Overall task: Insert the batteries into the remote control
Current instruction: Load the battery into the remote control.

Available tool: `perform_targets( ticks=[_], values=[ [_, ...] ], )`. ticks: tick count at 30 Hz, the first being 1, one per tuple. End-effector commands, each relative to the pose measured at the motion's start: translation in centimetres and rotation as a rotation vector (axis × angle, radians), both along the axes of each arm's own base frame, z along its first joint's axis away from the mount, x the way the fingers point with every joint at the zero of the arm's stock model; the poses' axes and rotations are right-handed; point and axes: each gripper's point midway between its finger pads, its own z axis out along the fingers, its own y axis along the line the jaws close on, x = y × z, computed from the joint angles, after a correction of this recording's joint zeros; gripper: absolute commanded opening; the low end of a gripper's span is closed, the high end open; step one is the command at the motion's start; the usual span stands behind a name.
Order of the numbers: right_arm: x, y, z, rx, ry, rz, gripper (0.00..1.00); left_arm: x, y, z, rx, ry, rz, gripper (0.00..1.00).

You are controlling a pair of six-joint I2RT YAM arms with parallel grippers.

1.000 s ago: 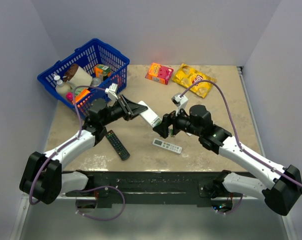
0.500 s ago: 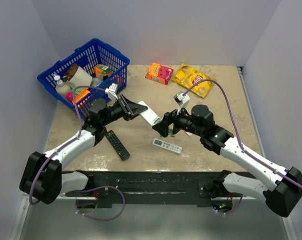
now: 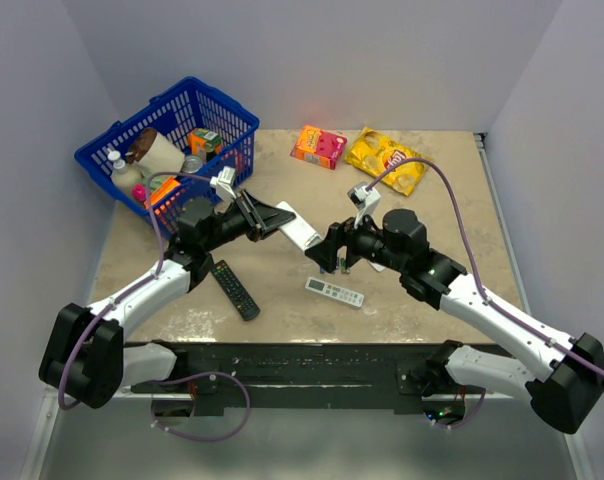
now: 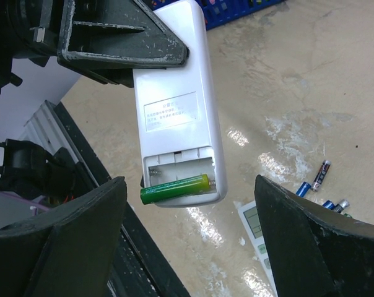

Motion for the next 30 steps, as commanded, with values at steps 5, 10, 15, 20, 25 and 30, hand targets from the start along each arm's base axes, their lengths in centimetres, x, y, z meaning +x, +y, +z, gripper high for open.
perform_targets(
  ticks=[5, 10, 15, 20, 25, 30],
  values=[
    [0.8, 0.3, 0.9, 0.032, -0.038, -0.018, 0.84, -0.2, 0.1, 2.4, -0.053, -0.072, -0.012, 0.0],
    [0.9, 0.2, 0.3, 0.02, -0.031, -0.025, 0.81, -0.2, 0.1, 2.5, -0.059, -0.075, -0.012, 0.0],
    [0.9, 0.1, -0.2, 0.014, -0.026, -0.029, 0.77, -0.3, 0.1, 2.5, -0.062, -0.073, -0.014, 0.0],
    [0.9, 0.1, -0.2, 0.028, -0.02, -0.034, 0.72, -0.4, 0.0, 2.7, -0.07, -0.075, -0.019, 0.0],
    [0.5, 0.5, 0.6, 0.055, -0.023, -0.015, 0.74, -0.4, 0.1, 2.6, -0.069, -0.072, -0.019, 0.0],
    [0.5, 0.5, 1.7, 0.082, -0.023, -0.016, 0.78, -0.5, 0.2, 2.6, -0.069, -0.074, -0.016, 0.0]
  ],
)
